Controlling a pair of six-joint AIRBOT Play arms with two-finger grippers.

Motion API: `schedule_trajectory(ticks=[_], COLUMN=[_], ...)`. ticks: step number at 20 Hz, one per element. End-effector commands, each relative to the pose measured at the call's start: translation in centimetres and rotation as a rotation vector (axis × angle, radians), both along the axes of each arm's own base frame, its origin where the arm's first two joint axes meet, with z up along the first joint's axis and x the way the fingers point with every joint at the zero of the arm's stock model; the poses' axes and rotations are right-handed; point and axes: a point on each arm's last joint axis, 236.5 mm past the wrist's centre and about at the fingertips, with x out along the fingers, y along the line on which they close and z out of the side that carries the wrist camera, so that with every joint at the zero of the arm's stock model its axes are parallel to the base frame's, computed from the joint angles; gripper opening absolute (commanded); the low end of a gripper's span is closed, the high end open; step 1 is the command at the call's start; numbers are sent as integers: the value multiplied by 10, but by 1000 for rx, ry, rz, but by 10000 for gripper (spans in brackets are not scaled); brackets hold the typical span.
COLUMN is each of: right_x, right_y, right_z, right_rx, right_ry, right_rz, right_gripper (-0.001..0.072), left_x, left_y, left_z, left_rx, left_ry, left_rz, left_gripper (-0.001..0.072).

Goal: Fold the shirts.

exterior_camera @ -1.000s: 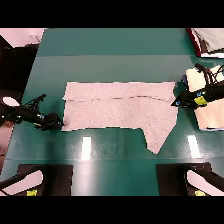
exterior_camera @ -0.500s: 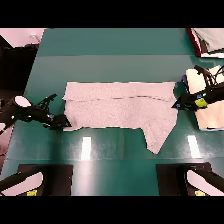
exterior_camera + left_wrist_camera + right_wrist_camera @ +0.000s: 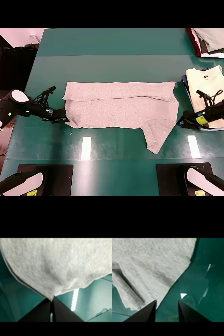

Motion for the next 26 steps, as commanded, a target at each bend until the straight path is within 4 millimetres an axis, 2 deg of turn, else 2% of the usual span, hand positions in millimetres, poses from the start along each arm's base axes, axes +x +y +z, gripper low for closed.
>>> schedule_trajectory(ticks=[1, 3, 6, 11, 15, 20, 23, 26], right_x=[6, 16, 23, -4, -3, -7, -11, -7], right_y=[-14, -18, -12, 7, 11, 36, 39, 38], right_z=[-28, -35, -32, -27, -27, -38, -45, -47], right_rx=[-5, -23, 10, 83, 83, 91, 102, 96], right_ry=[-49, -94, -115, -16, -18, 24, 67, 54], right_rz=[-127, -167, -190, -124, -108, -10, -3, -11], right_gripper=[325, 325, 324, 324, 324, 323, 322, 300], left_x=[6, 6, 6, 6, 6, 0, -4, -4], left_y=[0, 0, 0, 0, 0, -1, -2, -2], left_z=[10, 10, 10, 10, 10, 10, 10, 10], left_rx=[2, 2, 2, 2, 2, -5, -9, -9], left_ry=[-32, -32, -33, -33, -32, -10, 5, 5], left_rz=[-2, -2, -2, -2, -2, -16, -26, -26], left_gripper=[22, 22, 22, 22, 23, 22, 22, 22])
